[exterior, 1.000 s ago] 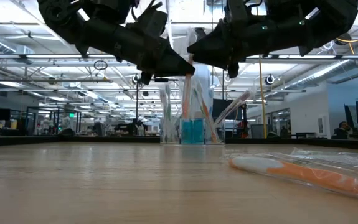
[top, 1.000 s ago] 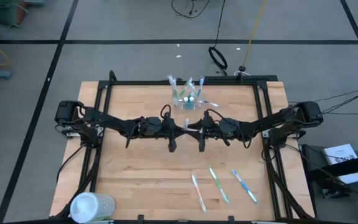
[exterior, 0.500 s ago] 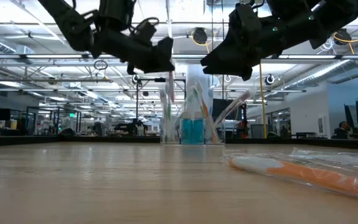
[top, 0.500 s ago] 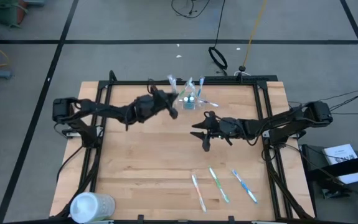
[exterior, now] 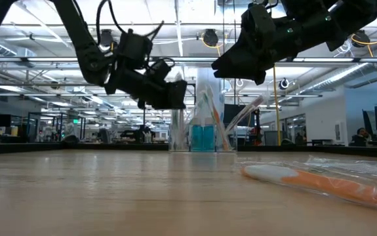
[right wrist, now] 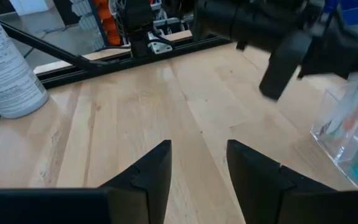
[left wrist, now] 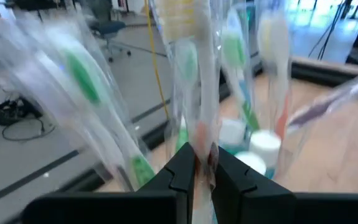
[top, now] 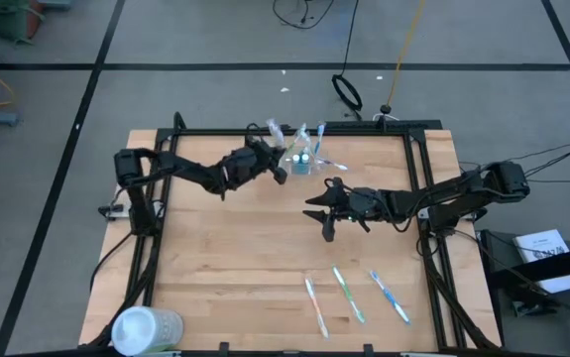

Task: Pick & Place toothbrushing station
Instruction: Put the orange toothbrush into the transparent organizer

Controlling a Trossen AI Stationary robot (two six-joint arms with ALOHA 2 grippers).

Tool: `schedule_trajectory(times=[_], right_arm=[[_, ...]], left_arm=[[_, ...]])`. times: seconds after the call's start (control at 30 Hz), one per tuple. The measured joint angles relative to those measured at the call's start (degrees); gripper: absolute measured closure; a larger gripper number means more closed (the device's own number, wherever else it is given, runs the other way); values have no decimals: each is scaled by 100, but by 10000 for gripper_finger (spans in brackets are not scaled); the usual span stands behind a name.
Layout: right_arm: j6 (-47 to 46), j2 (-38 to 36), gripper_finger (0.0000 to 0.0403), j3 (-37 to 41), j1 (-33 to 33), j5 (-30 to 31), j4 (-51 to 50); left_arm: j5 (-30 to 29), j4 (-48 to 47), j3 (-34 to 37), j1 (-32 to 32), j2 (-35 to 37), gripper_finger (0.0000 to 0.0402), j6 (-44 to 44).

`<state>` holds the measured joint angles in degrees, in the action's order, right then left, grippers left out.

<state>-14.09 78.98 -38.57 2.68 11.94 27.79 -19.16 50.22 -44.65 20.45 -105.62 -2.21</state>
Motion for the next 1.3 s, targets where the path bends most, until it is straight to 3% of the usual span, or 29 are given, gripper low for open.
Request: schedule_trajectory(times=[0.23,0.63,0.97,1.17,1.3], right_arm=[[0,0,258,0,0,0,0],[1,0,260,0,0,0,-25],[0,0,262,0,0,-2,-47],[1,0,264,0,0,-39,-56],[45,-97,268,0,2,-685,-96]], left_arm=[[108,-57,1,0,-309,366,-155],[94,-171,-1,-4,-306,361,469],[-21,-634,-1,5,-174,261,369],[-205,-1234,1,0,438,208,486],[-202,-2204,3,-7,977,198,687]])
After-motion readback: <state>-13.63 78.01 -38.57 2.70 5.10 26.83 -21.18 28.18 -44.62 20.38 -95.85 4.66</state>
